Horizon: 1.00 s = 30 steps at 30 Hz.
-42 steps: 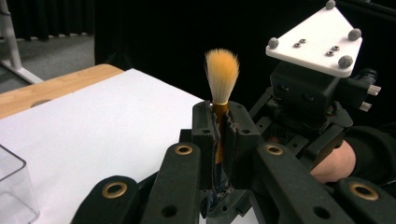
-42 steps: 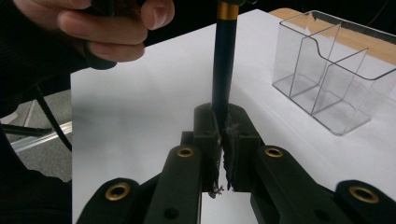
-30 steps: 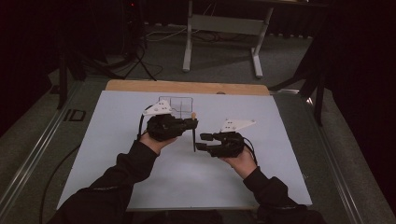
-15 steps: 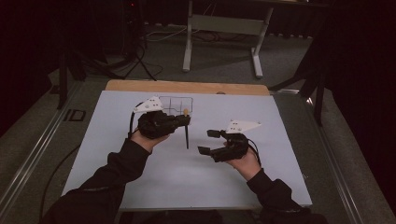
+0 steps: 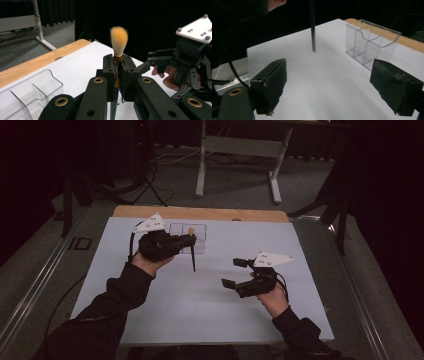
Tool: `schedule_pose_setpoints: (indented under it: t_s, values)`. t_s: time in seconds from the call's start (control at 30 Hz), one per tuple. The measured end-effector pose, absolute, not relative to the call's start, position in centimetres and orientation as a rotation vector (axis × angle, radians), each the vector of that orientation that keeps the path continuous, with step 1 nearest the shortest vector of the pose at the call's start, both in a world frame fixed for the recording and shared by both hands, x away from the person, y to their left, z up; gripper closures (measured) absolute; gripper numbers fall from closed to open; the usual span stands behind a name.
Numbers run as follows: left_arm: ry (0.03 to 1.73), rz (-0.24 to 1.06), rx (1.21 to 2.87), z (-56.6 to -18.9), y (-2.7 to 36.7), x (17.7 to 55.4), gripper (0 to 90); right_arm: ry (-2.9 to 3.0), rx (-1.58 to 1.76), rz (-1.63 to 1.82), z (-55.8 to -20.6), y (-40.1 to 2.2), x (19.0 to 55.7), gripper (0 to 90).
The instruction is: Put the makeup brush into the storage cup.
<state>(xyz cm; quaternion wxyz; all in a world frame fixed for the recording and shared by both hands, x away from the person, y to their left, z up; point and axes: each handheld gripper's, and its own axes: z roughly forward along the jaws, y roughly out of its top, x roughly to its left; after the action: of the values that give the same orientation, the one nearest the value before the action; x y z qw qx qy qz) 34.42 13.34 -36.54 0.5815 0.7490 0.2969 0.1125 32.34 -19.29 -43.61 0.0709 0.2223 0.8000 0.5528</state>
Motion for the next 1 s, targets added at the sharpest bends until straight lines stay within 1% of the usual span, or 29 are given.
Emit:
schedule_pose_setpoints:
  t_s: [0.4, 0.6, 1.0]
  values:
    - [0.705, 0.338, 1.737, -34.5, 13.6, 36.5, 84.3, 2.384, 0.654, 1.659, -43.5, -19.5, 32.4, 13.9]
    - [0.714, 0.414, 1.727, -33.3, 13.3, 38.0, 84.3, 2.386, 0.643, 1.653, -43.6, -19.5, 32.4, 14.0]
    - [0.749, 0.509, 1.698, -33.2, 13.0, 41.0, 84.2, 2.389, 0.629, 1.637, -43.8, -19.4, 32.4, 14.1]
